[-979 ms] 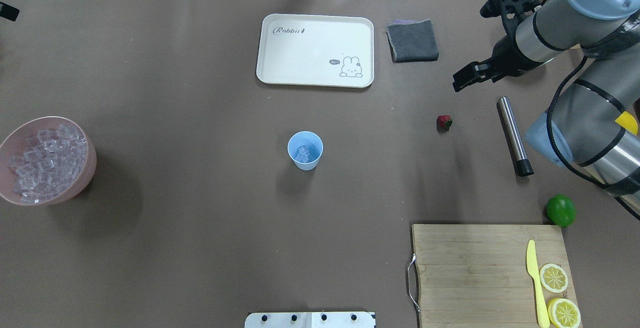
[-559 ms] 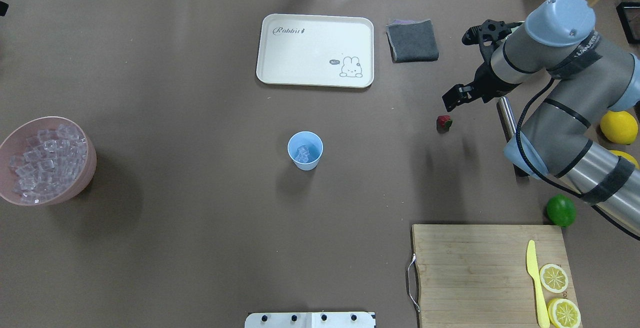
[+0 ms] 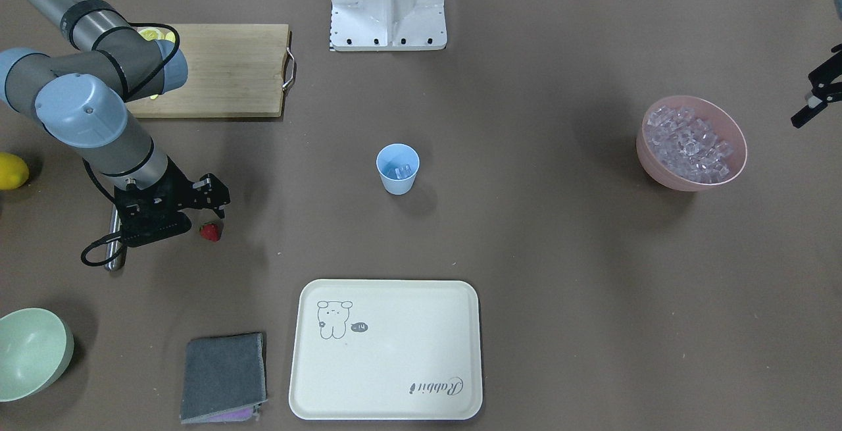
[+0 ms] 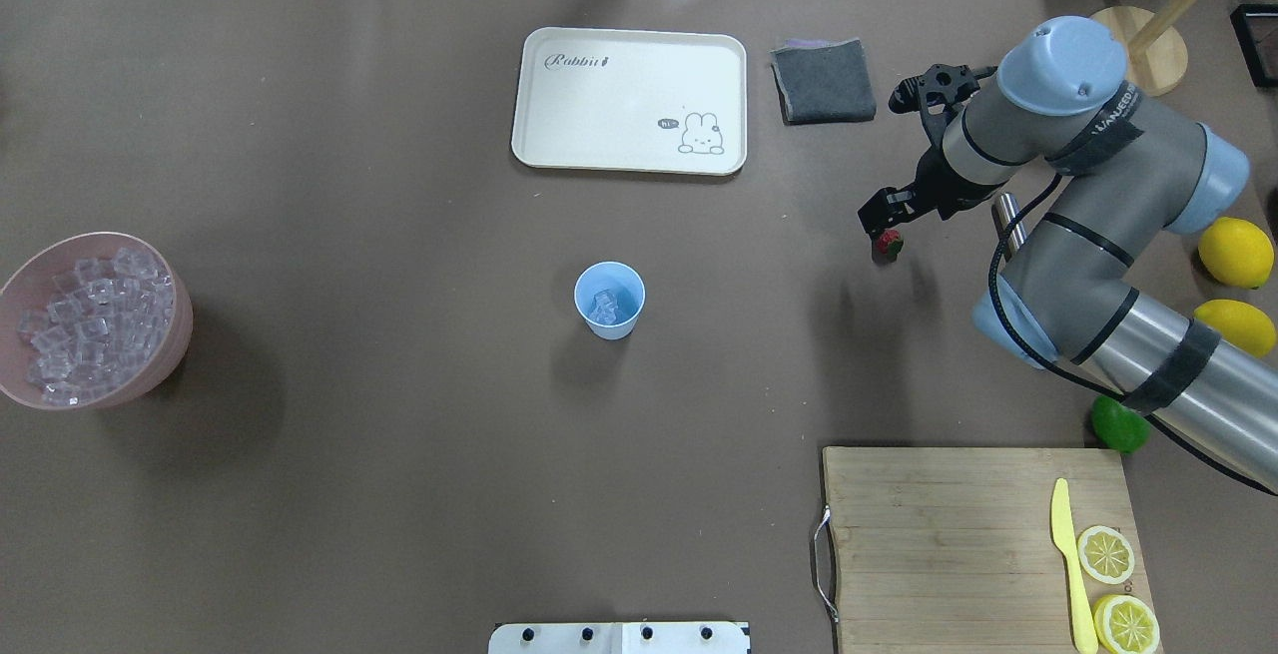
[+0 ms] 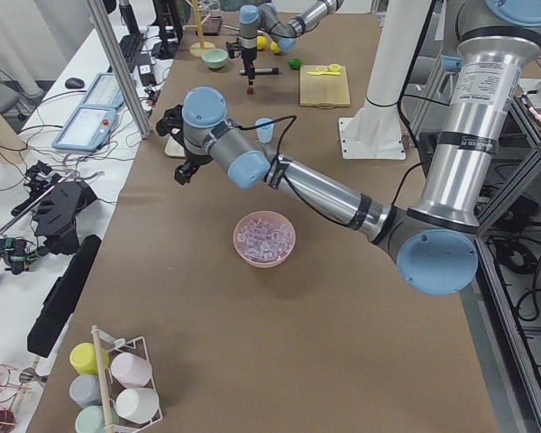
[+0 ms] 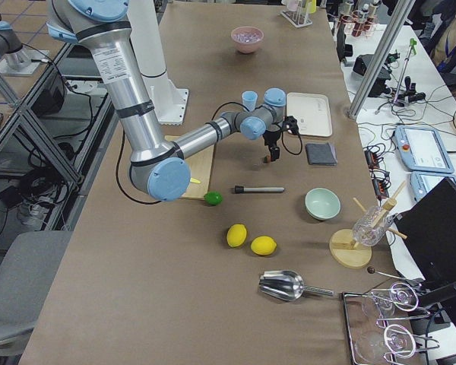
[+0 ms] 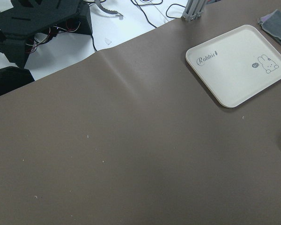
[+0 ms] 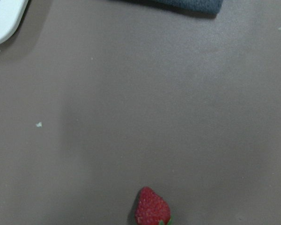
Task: Mash ice and strawberries in cup
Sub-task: 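Move the right gripper over the red strawberry and lower it, then close the right gripper on the strawberry and lift it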
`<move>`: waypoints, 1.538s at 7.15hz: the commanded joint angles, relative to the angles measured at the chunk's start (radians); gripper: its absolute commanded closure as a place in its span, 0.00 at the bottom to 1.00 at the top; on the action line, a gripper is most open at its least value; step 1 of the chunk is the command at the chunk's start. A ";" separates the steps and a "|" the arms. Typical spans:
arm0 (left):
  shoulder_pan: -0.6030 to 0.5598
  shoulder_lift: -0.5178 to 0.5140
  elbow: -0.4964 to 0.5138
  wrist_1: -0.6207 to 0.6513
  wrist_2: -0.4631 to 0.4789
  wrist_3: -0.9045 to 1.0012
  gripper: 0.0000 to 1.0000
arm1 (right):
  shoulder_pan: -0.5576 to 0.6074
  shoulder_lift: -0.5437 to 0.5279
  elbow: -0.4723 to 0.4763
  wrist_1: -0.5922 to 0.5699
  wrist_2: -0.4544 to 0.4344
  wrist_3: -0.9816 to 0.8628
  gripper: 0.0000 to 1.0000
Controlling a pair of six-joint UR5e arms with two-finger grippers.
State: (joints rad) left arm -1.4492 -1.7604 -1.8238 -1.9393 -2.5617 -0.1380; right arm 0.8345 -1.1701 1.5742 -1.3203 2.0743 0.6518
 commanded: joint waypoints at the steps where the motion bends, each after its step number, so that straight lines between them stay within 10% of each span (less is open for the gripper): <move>1: 0.000 0.028 -0.023 -0.001 0.000 0.000 0.03 | -0.017 0.039 -0.058 0.001 -0.022 -0.024 0.01; 7: -0.003 0.075 -0.043 -0.049 0.000 0.000 0.03 | -0.049 0.066 -0.114 0.003 -0.063 -0.087 0.06; 11: -0.002 0.081 -0.037 -0.047 0.009 0.000 0.03 | -0.048 0.049 -0.102 0.003 -0.065 -0.081 0.84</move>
State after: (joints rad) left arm -1.4518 -1.6817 -1.8617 -1.9865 -2.5571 -0.1381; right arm 0.7866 -1.1140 1.4689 -1.3177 2.0103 0.5656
